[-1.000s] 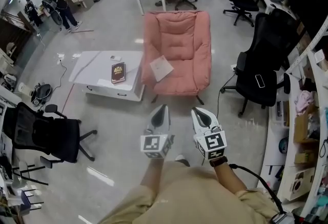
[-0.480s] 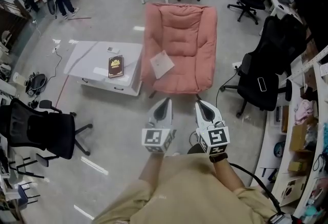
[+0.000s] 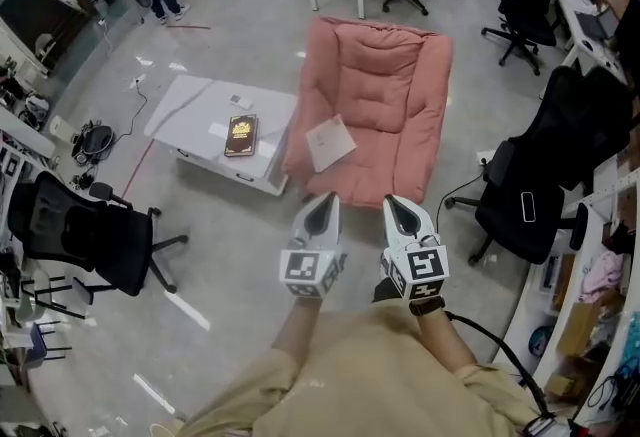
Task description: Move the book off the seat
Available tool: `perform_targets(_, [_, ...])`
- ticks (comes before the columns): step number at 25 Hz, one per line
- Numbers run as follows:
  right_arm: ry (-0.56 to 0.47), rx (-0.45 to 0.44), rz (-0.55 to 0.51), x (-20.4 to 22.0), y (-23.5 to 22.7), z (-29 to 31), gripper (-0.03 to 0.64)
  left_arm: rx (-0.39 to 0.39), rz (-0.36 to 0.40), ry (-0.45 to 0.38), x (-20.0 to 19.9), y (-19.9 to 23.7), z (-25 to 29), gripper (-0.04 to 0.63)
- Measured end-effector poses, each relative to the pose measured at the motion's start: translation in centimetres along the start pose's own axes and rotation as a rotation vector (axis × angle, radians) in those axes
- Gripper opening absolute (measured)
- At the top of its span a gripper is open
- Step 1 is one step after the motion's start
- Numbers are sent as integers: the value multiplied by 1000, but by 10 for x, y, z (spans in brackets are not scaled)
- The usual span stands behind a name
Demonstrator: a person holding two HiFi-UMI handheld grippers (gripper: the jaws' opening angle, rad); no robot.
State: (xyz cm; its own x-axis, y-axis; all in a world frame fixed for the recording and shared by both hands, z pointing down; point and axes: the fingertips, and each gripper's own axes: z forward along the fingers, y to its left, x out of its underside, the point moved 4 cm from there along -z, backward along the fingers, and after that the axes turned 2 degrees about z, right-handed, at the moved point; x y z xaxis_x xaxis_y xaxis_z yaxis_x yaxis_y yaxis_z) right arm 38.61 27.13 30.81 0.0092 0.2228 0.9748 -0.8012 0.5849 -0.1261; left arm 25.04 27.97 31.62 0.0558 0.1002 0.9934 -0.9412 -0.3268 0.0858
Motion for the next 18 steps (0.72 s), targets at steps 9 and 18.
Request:
perform_targets(9, [-28, -68, 15, -24, -126, 54, 6, -44, 22, 7, -6, -45, 111, 3])
perform_targets(18, [74, -117, 70, 13, -173, 114, 6, -89, 0, 125, 29, -25, 163, 3])
